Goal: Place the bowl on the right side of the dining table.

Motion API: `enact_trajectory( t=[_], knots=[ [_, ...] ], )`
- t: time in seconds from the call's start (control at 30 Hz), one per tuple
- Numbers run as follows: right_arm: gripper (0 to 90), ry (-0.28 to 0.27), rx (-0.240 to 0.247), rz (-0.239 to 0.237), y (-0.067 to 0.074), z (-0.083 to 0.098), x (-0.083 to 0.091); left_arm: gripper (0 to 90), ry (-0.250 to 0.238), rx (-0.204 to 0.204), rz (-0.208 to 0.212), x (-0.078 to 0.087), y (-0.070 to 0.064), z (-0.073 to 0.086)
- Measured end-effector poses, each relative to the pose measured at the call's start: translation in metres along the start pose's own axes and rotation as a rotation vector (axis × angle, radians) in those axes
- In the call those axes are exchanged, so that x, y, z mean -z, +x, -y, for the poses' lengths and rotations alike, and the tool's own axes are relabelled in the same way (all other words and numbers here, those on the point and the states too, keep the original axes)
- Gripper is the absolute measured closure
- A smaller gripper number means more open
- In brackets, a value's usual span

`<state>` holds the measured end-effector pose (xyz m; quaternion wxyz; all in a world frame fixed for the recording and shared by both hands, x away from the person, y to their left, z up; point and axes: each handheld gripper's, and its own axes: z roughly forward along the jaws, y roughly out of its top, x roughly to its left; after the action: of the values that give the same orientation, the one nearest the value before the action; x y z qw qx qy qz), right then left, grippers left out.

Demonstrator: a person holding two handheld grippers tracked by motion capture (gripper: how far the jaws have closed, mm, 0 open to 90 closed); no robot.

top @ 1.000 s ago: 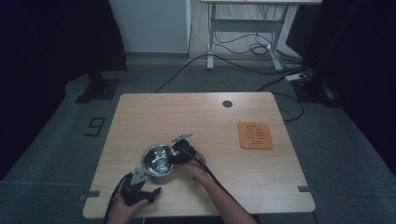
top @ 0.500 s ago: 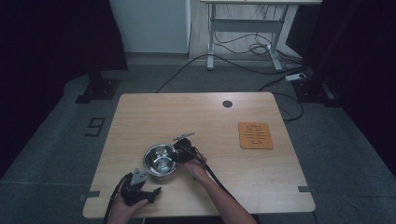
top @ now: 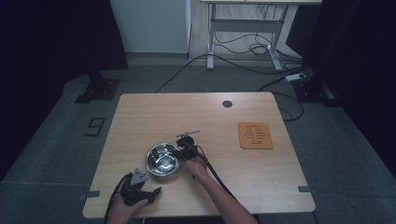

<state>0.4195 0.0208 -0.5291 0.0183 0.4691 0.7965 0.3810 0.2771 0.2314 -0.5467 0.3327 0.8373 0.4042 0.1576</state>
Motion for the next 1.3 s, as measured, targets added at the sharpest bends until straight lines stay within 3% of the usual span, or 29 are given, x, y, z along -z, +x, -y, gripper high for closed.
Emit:
enact_trajectory(
  t=[0.5,1.3],
  knots=[
    [86.1,-0.049,-0.059,-0.054,-0.008,-0.003,0.016,13.8,-0.001,0.003,0.001,0.000,0.000,0.000],
    [86.0,-0.115,-0.062,-0.041,-0.024,-0.006,0.050,13.7,-0.001,0.003,0.001,0.000,0.000,0.000]
  ],
)
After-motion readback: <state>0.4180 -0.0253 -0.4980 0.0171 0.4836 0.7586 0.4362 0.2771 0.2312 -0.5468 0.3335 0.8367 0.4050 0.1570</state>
